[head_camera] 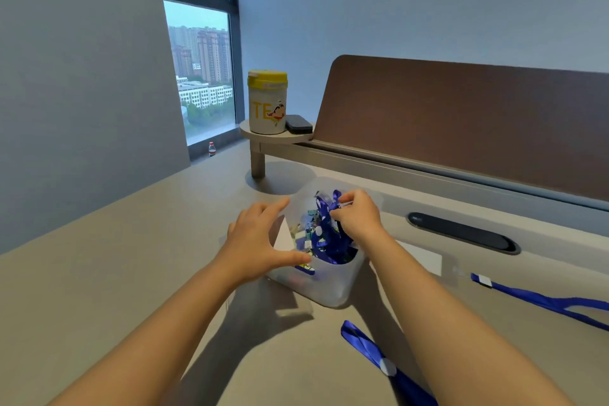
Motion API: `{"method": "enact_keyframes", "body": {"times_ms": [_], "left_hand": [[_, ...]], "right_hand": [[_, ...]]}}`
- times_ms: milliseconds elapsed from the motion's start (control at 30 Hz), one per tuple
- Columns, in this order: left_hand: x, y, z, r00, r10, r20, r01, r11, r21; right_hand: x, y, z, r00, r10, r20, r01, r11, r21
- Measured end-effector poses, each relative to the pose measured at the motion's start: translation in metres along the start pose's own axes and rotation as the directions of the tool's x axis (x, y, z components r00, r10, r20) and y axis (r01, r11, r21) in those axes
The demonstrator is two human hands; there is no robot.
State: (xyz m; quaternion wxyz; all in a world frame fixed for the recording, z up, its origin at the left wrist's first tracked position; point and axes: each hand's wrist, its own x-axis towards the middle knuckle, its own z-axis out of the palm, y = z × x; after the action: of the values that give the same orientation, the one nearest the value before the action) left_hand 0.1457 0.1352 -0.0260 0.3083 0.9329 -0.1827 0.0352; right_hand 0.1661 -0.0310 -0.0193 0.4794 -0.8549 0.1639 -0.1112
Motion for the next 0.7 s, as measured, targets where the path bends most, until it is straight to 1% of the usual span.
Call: {"method": "enact_keyframes", "body": {"times_ms": [67,200,233,333,400,500,600,700], "left_hand": [[-0.004,0.002,0.003,1.000,0.010,-0.001,-0.010,1.000,-0.002],[-0.018,0.012,0.005,1.000,0.016,-0.004,-0.016,1.000,0.008],[-0.023,0.015,0.004,1.000,0.018,-0.005,-0.018,1.000,0.014],[-0.039,0.027,0.001,1.000,0.031,-0.003,-0.031,0.999,0.033],[-0.052,0.039,-0.001,0.998,0.056,0.004,-0.056,0.998,0.027],[-0.075,0.065,0.005,0.993,0.120,0.012,-0.120,0.993,0.004],[-0.099,0.095,0.023,0.979,0.198,0.038,-0.197,0.980,-0.034],[-0.123,0.127,0.052,0.957,0.279,0.082,-0.274,0.959,-0.066]], "right_hand": [[-0.006,0.003,-0.006,0.999,-0.027,0.018,0.029,0.995,-0.095],[-0.026,0.002,-0.017,0.994,-0.072,0.083,0.089,0.972,-0.217],[-0.032,0.003,-0.021,0.993,-0.086,0.086,0.102,0.972,-0.213],[-0.053,0.003,-0.037,0.989,-0.113,0.093,0.120,0.989,-0.081],[-0.073,0.005,-0.054,0.985,-0.142,0.101,0.144,0.990,-0.008],[-0.107,0.014,-0.086,0.983,-0.173,0.068,0.167,0.983,0.080],[-0.147,0.035,-0.122,0.984,-0.175,0.032,0.171,0.980,0.103],[-0.191,0.070,-0.158,0.988,-0.154,-0.015,0.155,0.985,0.078]]}}
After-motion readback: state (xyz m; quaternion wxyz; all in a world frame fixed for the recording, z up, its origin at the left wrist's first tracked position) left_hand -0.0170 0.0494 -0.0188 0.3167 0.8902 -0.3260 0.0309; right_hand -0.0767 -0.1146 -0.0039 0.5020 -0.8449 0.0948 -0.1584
